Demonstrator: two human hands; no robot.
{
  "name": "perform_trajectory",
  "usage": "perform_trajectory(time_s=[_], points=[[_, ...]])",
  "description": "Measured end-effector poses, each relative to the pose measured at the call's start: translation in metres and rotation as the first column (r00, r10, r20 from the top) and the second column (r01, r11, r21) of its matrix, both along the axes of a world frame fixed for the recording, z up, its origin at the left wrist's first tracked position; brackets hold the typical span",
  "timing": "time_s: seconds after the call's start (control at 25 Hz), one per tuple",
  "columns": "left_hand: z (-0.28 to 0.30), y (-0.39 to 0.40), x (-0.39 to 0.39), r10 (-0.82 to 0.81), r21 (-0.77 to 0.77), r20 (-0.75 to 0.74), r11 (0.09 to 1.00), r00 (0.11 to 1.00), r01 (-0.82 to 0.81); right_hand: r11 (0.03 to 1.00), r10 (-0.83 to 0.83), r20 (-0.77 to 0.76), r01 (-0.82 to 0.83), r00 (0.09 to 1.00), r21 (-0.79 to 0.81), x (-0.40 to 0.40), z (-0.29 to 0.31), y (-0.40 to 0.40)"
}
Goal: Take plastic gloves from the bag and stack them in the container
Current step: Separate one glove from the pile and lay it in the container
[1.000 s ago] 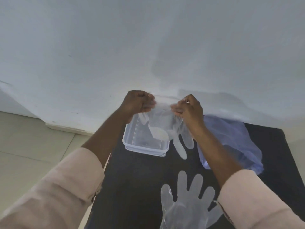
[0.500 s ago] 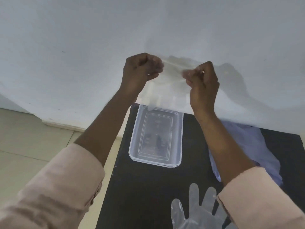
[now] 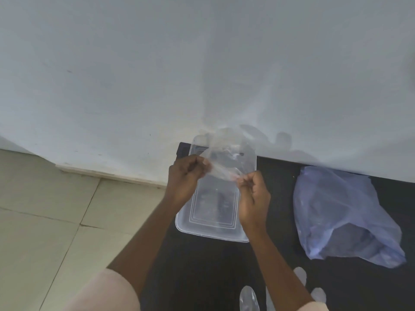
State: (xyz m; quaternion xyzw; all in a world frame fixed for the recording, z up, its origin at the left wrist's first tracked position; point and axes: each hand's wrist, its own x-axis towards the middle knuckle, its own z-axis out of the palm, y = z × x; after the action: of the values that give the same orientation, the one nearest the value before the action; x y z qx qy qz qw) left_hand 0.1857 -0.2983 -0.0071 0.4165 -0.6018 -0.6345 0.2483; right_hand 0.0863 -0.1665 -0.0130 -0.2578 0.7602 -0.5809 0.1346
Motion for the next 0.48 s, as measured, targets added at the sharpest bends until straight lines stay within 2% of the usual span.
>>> perform_trajectory(time_s=[0.08, 0.28, 0.4, 0.48], points=[[-0.01, 0.003, -0.004, 0.035, -0.015, 0.079, 0.999, 0.996, -0.034, 0.999, -0.021, 0.011, 0.02, 1.0, 0.042, 0.004, -0.003, -0.003], [-0.023, 0.017, -0.011, 0.169, -0.216, 0.194, 0.968, 0.966, -0.126, 0.985, -0.104, 0.052, 0.095, 0.993, 0.147, 0.008, -0.017, -0.012], [-0.028, 0.025, -0.012, 0.112, -0.358, 0.254, 0.934, 0.961, -0.015, 0.964, -0.142, 0.054, 0.126, 0.988, 0.234, 0.01, -0.025, -0.018], [-0.034, 0.024, -0.013, 0.028, -0.399, 0.336, 0.91, 0.942, 0.115, 0.95, -0.153, 0.078, 0.125, 0.985, 0.288, 0.011, -0.027, -0.02]])
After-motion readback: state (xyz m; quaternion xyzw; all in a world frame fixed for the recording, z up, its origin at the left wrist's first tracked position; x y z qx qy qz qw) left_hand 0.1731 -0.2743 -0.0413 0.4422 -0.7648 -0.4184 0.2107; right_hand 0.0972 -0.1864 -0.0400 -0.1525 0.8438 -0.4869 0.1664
